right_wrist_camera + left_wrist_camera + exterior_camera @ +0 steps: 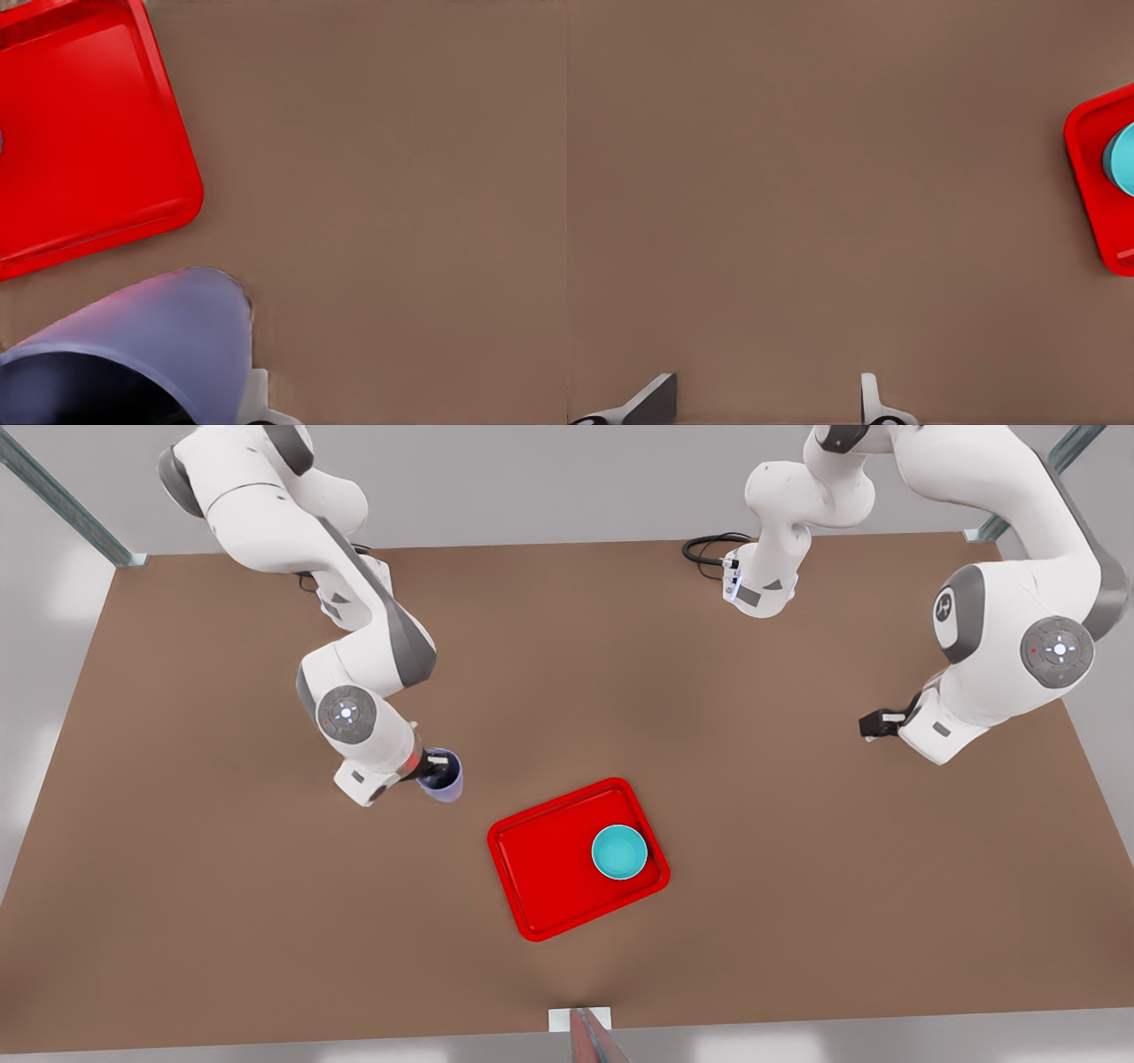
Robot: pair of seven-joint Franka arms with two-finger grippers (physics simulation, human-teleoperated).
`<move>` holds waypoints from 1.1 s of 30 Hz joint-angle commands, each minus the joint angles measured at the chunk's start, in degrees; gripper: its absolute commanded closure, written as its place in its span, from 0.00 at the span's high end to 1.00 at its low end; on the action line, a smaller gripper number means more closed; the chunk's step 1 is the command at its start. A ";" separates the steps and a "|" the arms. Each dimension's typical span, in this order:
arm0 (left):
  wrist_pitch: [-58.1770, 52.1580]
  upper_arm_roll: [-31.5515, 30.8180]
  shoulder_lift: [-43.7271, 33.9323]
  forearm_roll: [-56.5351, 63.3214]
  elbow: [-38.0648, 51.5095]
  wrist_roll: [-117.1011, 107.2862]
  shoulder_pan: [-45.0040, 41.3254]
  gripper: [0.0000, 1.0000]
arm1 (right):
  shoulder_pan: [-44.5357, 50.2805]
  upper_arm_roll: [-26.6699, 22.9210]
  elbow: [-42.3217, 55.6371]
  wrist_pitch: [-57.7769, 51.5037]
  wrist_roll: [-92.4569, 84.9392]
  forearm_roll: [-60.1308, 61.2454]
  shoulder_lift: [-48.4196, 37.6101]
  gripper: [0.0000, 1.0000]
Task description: Place the bowl on the tray with the left arm and the cup on the tray with the right arm
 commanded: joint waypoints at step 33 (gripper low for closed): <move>-2.04 0.09 0.35 0.26 -1.05 0.00 0.18 1.00 | 19.13 -10.90 20.48 23.17 -1.77 -0.04 31.06 0.21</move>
